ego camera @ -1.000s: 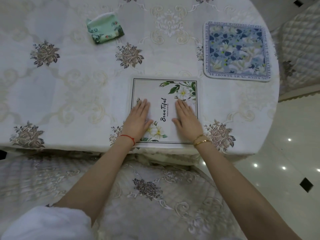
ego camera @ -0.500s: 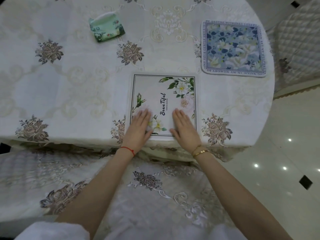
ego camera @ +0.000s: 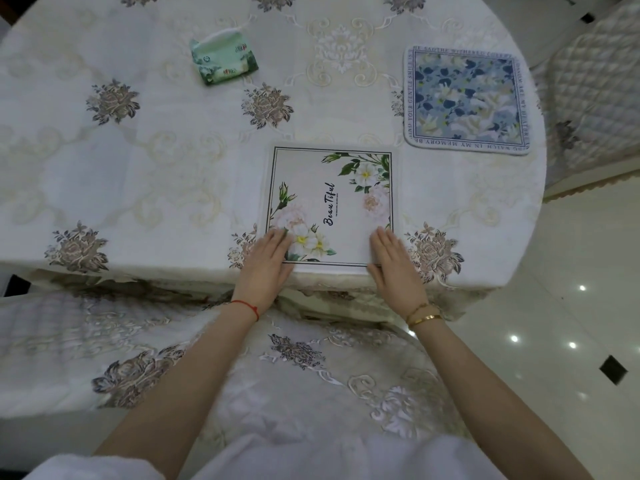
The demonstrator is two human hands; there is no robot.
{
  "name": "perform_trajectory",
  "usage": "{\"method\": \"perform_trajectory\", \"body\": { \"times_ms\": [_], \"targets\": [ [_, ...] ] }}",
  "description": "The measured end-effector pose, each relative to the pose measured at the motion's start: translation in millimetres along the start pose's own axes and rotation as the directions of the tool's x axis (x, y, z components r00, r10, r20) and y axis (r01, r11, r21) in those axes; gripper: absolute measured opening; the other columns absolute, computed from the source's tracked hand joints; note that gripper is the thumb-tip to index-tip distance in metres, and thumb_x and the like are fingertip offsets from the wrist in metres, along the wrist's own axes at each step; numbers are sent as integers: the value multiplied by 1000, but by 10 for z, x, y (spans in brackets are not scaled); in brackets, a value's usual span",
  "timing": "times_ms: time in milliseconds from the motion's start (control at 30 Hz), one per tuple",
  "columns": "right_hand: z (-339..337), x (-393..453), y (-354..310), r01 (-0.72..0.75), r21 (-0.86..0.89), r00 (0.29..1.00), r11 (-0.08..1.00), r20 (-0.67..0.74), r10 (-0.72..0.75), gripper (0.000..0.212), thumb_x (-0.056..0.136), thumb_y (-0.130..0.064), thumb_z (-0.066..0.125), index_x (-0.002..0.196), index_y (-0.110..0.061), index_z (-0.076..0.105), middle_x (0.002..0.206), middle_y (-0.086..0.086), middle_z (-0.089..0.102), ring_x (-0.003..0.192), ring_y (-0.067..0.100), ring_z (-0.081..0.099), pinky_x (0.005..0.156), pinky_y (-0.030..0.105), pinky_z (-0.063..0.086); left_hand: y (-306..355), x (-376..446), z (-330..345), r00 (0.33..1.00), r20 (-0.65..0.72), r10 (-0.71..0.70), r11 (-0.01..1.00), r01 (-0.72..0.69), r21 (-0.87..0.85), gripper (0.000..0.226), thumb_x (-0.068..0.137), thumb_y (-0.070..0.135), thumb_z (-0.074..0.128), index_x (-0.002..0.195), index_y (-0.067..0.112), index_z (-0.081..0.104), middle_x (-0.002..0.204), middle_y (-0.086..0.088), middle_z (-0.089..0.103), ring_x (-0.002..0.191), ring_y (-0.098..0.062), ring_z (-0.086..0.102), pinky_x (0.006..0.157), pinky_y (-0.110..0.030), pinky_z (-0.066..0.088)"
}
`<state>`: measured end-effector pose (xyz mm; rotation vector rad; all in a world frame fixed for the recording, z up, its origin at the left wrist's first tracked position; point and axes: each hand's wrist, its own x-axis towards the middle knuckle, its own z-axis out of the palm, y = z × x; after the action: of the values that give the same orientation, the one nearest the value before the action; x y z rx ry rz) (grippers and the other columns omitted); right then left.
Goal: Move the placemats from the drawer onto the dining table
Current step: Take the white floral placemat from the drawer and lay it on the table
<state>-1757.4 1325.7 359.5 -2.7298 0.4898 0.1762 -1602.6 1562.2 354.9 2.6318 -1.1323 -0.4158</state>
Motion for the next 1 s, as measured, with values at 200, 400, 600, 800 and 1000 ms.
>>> {"method": "perform_trajectory", "body": {
  "times_ms": [200, 400, 600, 800, 1000],
  "targets": [
    [205, 139, -327, 30, 51, 998, 998, 48, -32, 62, 101, -37, 34, 151, -11, 8, 160, 4, 5, 147, 17, -1, 121, 36, 5, 273, 52, 139, 999, 35, -10, 998, 13, -66, 62, 100, 36, 38, 152, 15, 11, 161, -3, 7, 148, -17, -2, 121, -38, 7],
    [69, -151, 117, -30, 33, 999, 999, 18, 29, 60, 102, -38, 32, 152, -13, 9, 159, 1, 5, 146, 13, -2, 121, 37, 6, 44, -58, 92, 999, 26, -23, 999, 24, -24, 66, 99, 43, 37, 152, 15, 10, 161, -1, 7, 148, -15, 2, 121, -36, 7],
    [-121, 220, -14, 2, 61, 1000, 998, -15, -1, 60, 101, -36, 35, 151, -11, 13, 158, 2, 6, 146, 16, -1, 120, 34, 2, -17, 240, 8, 1000, 18, 9, 1000, -8, -9, 64, 101, 41, 35, 152, 12, 10, 161, -5, 6, 148, -18, -1, 121, -33, 2],
    [18, 931, -306, 99, 35, 991, 994, 85, -102, 61, 100, -34, 37, 151, -9, 13, 160, 7, 10, 147, 20, 2, 120, 42, 10, 58, 731, -75, 996, 53, 68, 998, -67, -8, 61, 101, 39, 32, 152, 12, 11, 161, -7, 8, 148, -21, 2, 121, -36, 4],
    [-15, 748, 67, 84, -17, 995, 996, 59, -83, 63, 101, -43, 28, 152, -15, 5, 160, 1, 2, 147, 14, -2, 121, 37, 4, -156, 636, -6, 1000, 4, 31, 999, -31, 28, 65, 100, 45, 33, 152, 12, 12, 160, -4, 12, 148, -17, 6, 121, -34, 7]
  ]
}}
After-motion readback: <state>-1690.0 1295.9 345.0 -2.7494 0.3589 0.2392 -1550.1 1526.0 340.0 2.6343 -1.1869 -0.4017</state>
